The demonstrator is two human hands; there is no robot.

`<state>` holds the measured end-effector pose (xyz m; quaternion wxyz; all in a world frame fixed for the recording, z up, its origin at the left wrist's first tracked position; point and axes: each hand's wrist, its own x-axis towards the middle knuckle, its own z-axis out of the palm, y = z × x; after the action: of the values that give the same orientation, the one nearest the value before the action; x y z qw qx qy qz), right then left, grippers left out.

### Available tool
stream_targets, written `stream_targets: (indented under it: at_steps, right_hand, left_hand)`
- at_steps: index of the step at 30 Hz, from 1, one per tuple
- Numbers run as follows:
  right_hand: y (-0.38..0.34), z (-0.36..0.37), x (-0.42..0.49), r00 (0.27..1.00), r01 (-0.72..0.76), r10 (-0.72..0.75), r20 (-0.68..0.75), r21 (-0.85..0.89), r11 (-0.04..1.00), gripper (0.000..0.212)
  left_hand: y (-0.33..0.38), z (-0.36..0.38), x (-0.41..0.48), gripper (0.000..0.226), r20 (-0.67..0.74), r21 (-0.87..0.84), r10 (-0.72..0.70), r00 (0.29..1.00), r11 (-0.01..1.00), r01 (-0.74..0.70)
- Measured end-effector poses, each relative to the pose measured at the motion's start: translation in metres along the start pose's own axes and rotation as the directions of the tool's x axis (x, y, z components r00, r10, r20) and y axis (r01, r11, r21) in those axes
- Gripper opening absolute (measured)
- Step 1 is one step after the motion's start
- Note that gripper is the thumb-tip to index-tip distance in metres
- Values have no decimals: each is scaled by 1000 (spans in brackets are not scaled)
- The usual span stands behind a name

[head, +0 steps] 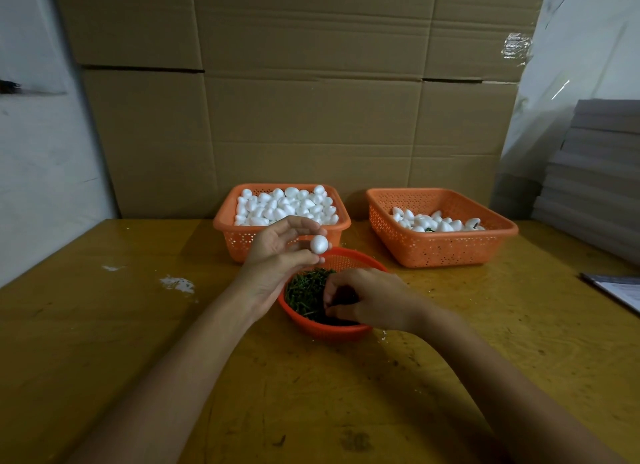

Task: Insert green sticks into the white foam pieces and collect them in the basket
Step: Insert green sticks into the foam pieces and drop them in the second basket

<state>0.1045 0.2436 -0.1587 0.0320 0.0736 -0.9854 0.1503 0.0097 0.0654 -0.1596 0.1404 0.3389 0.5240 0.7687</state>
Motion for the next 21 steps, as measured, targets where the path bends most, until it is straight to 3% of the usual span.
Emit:
stream_targets:
  at_steps: [21]
  right_hand:
    - [4,1,1,997,60,-58,-52,38,997,8]
  left_hand:
    - [-6,-3,6,44,20,143,43,999,989,-45]
